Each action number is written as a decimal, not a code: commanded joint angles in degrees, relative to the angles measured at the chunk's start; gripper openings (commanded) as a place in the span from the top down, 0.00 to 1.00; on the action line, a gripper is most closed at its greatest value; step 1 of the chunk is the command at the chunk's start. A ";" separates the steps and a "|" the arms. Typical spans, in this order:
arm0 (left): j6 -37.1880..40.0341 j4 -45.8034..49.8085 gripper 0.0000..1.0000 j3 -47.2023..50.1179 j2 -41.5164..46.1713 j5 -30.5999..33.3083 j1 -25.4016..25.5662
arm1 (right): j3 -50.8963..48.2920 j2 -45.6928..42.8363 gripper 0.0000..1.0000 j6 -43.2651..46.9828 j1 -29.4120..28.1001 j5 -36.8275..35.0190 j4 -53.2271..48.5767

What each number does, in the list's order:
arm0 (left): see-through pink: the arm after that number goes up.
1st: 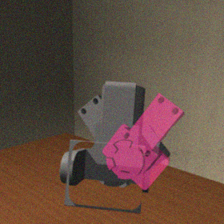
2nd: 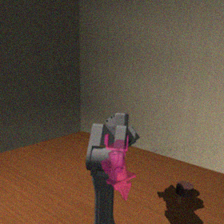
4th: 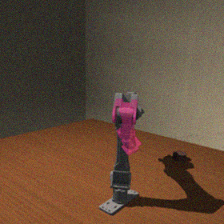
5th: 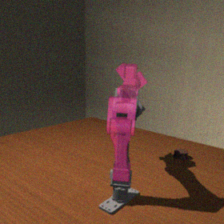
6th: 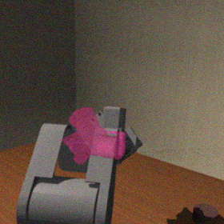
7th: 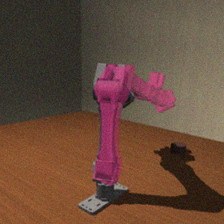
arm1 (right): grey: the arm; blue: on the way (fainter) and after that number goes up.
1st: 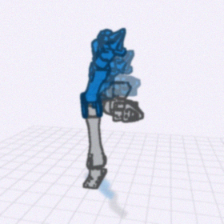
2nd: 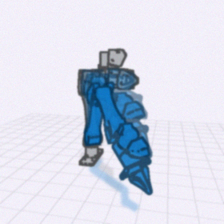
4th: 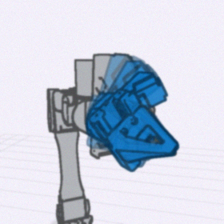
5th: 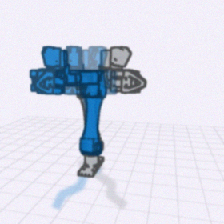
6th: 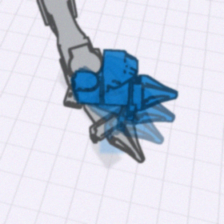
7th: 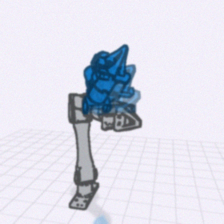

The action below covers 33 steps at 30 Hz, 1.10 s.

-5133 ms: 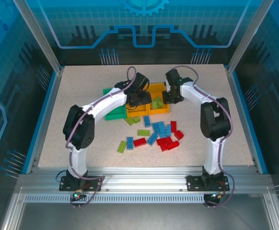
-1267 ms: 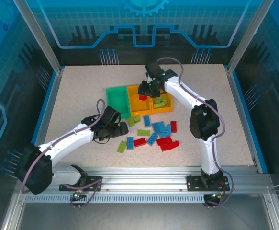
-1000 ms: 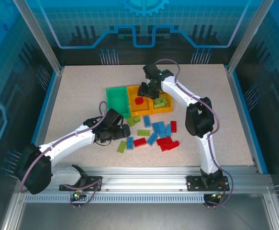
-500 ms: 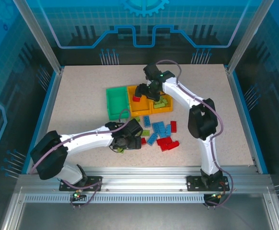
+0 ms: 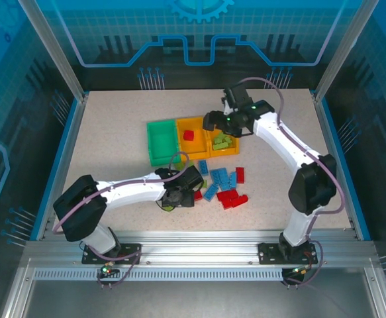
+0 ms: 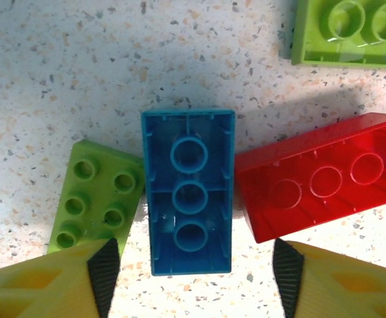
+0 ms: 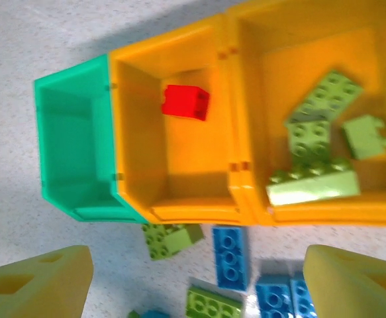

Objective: Sort the legos into containers by color

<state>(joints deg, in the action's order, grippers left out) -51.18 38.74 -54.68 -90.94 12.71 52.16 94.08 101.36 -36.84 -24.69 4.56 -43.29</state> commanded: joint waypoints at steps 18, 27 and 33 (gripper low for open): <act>-0.41 0.42 0.51 -1.84 -4.64 0.98 1.11 | -21.60 -18.74 0.14 5.00 13.98 0.03 -0.39; -0.95 -0.76 0.52 -0.11 -4.22 1.34 1.07 | -28.04 -25.64 0.12 6.06 20.15 1.20 -0.83; -0.97 -0.70 0.53 -1.29 -4.93 1.70 1.01 | -29.81 -26.29 0.11 6.35 20.50 1.67 -1.01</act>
<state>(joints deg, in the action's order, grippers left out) -51.13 37.65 -55.68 -95.85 12.91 52.88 65.58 76.07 -31.44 -4.82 4.99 -43.44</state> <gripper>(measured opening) 0.463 0.883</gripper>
